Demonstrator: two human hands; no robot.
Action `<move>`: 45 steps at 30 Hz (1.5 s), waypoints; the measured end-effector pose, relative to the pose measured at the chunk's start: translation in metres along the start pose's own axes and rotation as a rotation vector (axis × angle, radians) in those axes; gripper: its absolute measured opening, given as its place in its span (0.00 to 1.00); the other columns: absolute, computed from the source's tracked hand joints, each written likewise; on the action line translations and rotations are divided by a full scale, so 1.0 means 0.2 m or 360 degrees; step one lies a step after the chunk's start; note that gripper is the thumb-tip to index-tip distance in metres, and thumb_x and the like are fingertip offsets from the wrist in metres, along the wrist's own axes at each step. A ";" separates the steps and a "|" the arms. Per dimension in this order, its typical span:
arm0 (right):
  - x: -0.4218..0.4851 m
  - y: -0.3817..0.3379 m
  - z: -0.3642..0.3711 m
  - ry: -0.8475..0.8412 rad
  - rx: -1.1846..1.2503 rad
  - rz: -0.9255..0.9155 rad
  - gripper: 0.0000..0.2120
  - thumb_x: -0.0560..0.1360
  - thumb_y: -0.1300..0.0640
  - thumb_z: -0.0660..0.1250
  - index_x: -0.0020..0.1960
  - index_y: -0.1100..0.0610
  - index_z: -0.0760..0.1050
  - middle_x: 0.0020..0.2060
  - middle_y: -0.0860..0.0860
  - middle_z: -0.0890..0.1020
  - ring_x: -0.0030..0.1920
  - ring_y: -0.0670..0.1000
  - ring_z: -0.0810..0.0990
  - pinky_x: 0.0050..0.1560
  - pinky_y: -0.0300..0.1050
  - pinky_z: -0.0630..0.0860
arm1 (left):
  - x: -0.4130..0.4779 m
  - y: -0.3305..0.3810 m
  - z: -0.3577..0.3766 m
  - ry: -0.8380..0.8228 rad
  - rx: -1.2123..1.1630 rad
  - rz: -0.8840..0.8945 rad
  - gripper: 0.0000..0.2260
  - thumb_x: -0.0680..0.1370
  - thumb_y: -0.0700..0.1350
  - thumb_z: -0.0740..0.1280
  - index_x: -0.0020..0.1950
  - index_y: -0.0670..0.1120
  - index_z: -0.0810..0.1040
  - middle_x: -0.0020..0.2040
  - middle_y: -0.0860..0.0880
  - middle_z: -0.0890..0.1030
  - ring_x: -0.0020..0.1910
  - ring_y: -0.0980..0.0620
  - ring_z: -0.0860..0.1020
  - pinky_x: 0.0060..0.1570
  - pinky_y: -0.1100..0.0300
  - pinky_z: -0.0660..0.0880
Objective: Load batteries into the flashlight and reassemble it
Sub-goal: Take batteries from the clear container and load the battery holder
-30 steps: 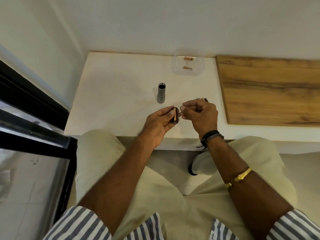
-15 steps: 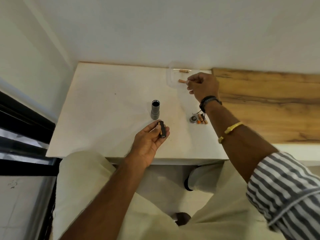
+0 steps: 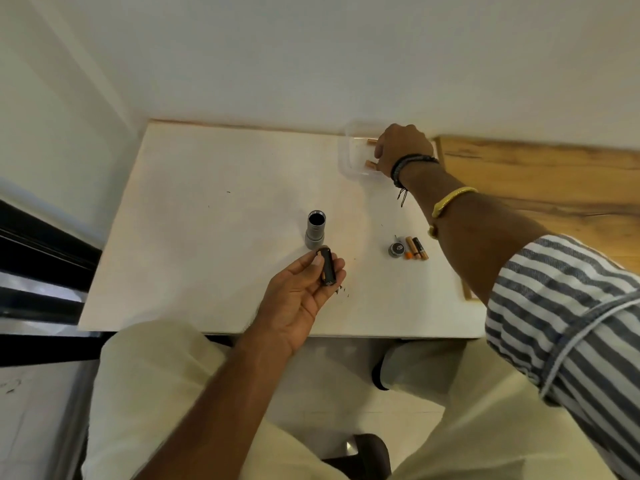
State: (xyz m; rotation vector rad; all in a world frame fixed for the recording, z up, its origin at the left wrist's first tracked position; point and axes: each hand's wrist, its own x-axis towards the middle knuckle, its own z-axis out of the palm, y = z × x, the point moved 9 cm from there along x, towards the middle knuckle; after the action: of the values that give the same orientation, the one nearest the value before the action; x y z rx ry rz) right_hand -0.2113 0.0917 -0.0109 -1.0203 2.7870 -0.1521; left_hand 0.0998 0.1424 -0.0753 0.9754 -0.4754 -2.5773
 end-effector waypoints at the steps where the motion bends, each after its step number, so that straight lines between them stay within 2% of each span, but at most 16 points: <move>1: 0.00 -0.01 0.00 0.0003 -0.0030 0.0001 0.15 0.73 0.53 0.75 0.58 0.56 0.82 0.54 0.58 0.84 0.55 0.62 0.83 0.56 0.56 0.82 | 0.00 0.00 0.01 -0.0029 -0.0004 -0.0004 0.13 0.79 0.36 0.65 0.63 0.34 0.76 0.54 0.37 0.83 0.56 0.42 0.83 0.54 0.51 0.81; 5: 0.00 0.00 -0.01 0.0017 0.0009 0.0025 0.16 0.73 0.51 0.75 0.58 0.56 0.82 0.55 0.58 0.84 0.56 0.62 0.82 0.57 0.55 0.81 | -0.01 0.01 0.04 -0.0085 -0.0012 -0.0016 0.14 0.80 0.35 0.64 0.65 0.33 0.74 0.56 0.36 0.82 0.57 0.42 0.83 0.52 0.53 0.81; 8: -0.04 -0.01 -0.05 0.0124 0.0152 0.0017 0.13 0.75 0.49 0.73 0.58 0.52 0.82 0.56 0.55 0.83 0.57 0.60 0.82 0.56 0.52 0.81 | -0.02 0.02 0.05 -0.0107 0.0009 -0.0023 0.14 0.82 0.35 0.61 0.67 0.34 0.73 0.60 0.36 0.81 0.59 0.41 0.82 0.54 0.50 0.81; 10: -0.09 -0.02 -0.09 0.0193 0.0272 0.0007 0.11 0.75 0.51 0.72 0.57 0.49 0.82 0.56 0.53 0.84 0.56 0.59 0.83 0.55 0.51 0.81 | -0.02 0.01 0.05 -0.0130 0.0046 -0.0035 0.13 0.82 0.35 0.60 0.67 0.36 0.74 0.61 0.37 0.81 0.61 0.41 0.81 0.56 0.49 0.80; 14: -0.24 -0.05 -0.17 0.0268 0.0512 -0.0025 0.16 0.72 0.54 0.69 0.59 0.46 0.83 0.54 0.51 0.86 0.53 0.56 0.84 0.53 0.49 0.82 | -0.04 0.00 0.07 -0.0149 0.0102 -0.0035 0.13 0.83 0.36 0.59 0.66 0.38 0.75 0.62 0.38 0.81 0.61 0.42 0.81 0.57 0.49 0.80; 16: -0.37 -0.07 -0.20 0.0274 0.0703 -0.0043 0.15 0.72 0.53 0.68 0.57 0.46 0.83 0.49 0.50 0.87 0.49 0.54 0.85 0.52 0.47 0.82 | -0.05 0.00 0.06 -0.0138 0.0117 -0.0017 0.13 0.83 0.36 0.58 0.65 0.38 0.75 0.61 0.38 0.82 0.60 0.42 0.81 0.56 0.50 0.80; 18: -0.51 -0.07 -0.18 0.0248 0.0972 -0.0025 0.11 0.73 0.54 0.70 0.54 0.46 0.83 0.43 0.50 0.87 0.41 0.52 0.87 0.48 0.51 0.85 | -0.05 0.00 0.06 -0.0117 0.0129 -0.0004 0.12 0.83 0.35 0.59 0.65 0.38 0.75 0.60 0.38 0.82 0.59 0.42 0.82 0.55 0.51 0.81; 20: -0.69 -0.06 -0.15 0.0190 0.1228 -0.0009 0.10 0.75 0.57 0.71 0.54 0.47 0.81 0.42 0.50 0.86 0.36 0.49 0.87 0.43 0.49 0.86 | -0.05 0.00 0.05 -0.0089 0.0135 0.0021 0.13 0.82 0.35 0.60 0.66 0.37 0.75 0.59 0.37 0.82 0.59 0.41 0.82 0.53 0.50 0.81; 22: -0.88 -0.07 -0.10 0.0109 0.1463 -0.0018 0.10 0.75 0.61 0.71 0.54 0.49 0.80 0.43 0.53 0.85 0.34 0.48 0.87 0.39 0.47 0.86 | -0.06 0.00 0.04 -0.0065 0.0140 0.0043 0.13 0.82 0.35 0.61 0.66 0.37 0.74 0.59 0.37 0.82 0.58 0.41 0.82 0.52 0.50 0.82; 25: -1.13 -0.06 -0.02 0.0049 0.1752 -0.0038 0.10 0.75 0.63 0.70 0.53 0.51 0.79 0.39 0.55 0.86 0.36 0.53 0.88 0.36 0.47 0.85 | -0.07 -0.03 0.04 -0.0029 0.0164 0.0051 0.14 0.82 0.35 0.62 0.67 0.36 0.74 0.59 0.36 0.82 0.57 0.40 0.83 0.53 0.49 0.82; 29: -1.32 -0.03 0.04 0.0051 0.1903 -0.0067 0.12 0.77 0.64 0.68 0.56 0.52 0.82 0.38 0.54 0.86 0.42 0.53 0.88 0.40 0.47 0.85 | -0.10 -0.06 0.04 -0.0033 0.0312 0.0065 0.13 0.82 0.36 0.62 0.66 0.37 0.75 0.57 0.38 0.83 0.54 0.41 0.84 0.52 0.50 0.82; 32: -1.38 -0.02 0.05 0.0046 0.1933 -0.0073 0.12 0.78 0.63 0.70 0.59 0.51 0.82 0.38 0.52 0.86 0.42 0.53 0.88 0.42 0.47 0.86 | -0.13 -0.07 0.06 -0.0062 0.0435 0.0082 0.12 0.82 0.36 0.62 0.65 0.40 0.77 0.56 0.40 0.84 0.55 0.42 0.84 0.52 0.51 0.82; 37: -1.44 0.00 0.06 -0.0020 0.1953 -0.0083 0.07 0.76 0.63 0.74 0.51 0.55 0.85 0.42 0.51 0.88 0.42 0.55 0.88 0.48 0.53 0.86 | -0.16 -0.08 0.08 -0.0126 0.0497 0.0100 0.10 0.81 0.37 0.64 0.61 0.42 0.79 0.56 0.40 0.84 0.57 0.41 0.83 0.54 0.51 0.81; 42: -1.48 0.02 0.08 -0.0194 0.2269 -0.0044 0.08 0.76 0.65 0.73 0.53 0.58 0.86 0.47 0.57 0.88 0.49 0.57 0.88 0.55 0.53 0.84 | -0.17 -0.08 0.09 -0.0155 0.0469 0.0104 0.11 0.81 0.37 0.65 0.61 0.43 0.80 0.56 0.39 0.84 0.57 0.42 0.83 0.53 0.52 0.81; 45: -1.49 0.03 0.06 -0.0196 0.2257 -0.0105 0.10 0.76 0.67 0.73 0.55 0.58 0.85 0.48 0.57 0.88 0.52 0.57 0.87 0.57 0.53 0.83 | -0.17 -0.08 0.09 -0.0162 0.0460 0.0097 0.11 0.81 0.36 0.65 0.62 0.43 0.79 0.56 0.39 0.84 0.56 0.41 0.83 0.53 0.52 0.81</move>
State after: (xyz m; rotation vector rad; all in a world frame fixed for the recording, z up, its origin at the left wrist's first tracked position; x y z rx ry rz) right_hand 0.0110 0.2894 0.0122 -0.6122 1.7166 -1.6409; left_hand 0.1092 0.1749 -0.0506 0.9050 -0.9114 -2.5576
